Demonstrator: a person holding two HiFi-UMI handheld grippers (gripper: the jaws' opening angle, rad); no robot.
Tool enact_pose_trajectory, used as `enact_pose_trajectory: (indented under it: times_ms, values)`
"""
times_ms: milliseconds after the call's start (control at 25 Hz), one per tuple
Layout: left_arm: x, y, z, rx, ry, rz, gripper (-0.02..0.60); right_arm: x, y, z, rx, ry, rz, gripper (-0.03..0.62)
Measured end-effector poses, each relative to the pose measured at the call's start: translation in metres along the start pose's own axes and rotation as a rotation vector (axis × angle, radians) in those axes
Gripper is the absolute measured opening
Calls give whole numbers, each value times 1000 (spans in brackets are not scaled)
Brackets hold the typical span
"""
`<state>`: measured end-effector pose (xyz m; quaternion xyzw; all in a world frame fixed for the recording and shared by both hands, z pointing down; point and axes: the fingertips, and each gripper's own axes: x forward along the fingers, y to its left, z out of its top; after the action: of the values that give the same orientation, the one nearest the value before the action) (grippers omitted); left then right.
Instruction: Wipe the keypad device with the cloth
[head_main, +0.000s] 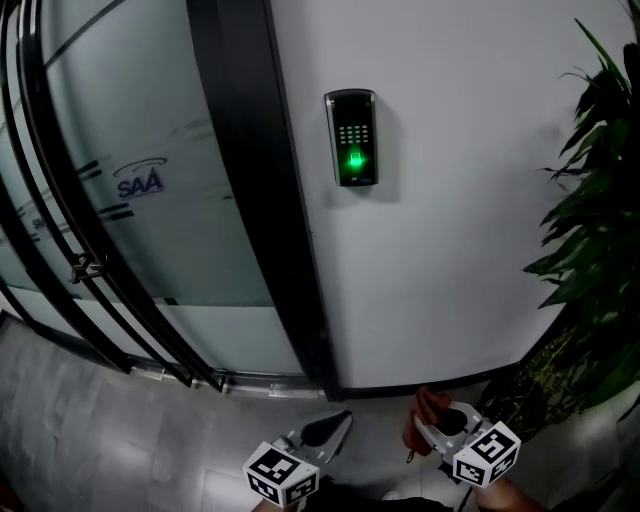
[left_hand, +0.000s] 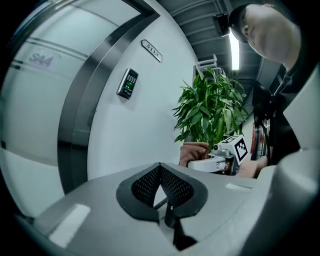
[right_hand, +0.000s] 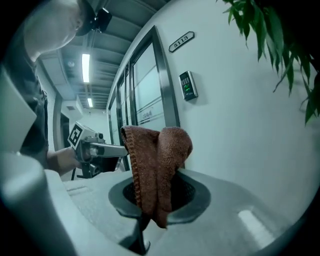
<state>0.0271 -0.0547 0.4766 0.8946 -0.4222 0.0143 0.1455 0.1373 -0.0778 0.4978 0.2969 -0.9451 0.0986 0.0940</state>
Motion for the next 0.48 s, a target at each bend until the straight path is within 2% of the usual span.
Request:
enact_pose_trajectory:
  times_ms: [160, 480]
  values:
    - [-6, -19, -12, 2, 13, 39, 17, -16, -1, -12, 6, 4, 24, 54]
    - [-14, -22, -8, 10, 33, 6, 17, -17, 13, -6, 10, -19, 3, 54]
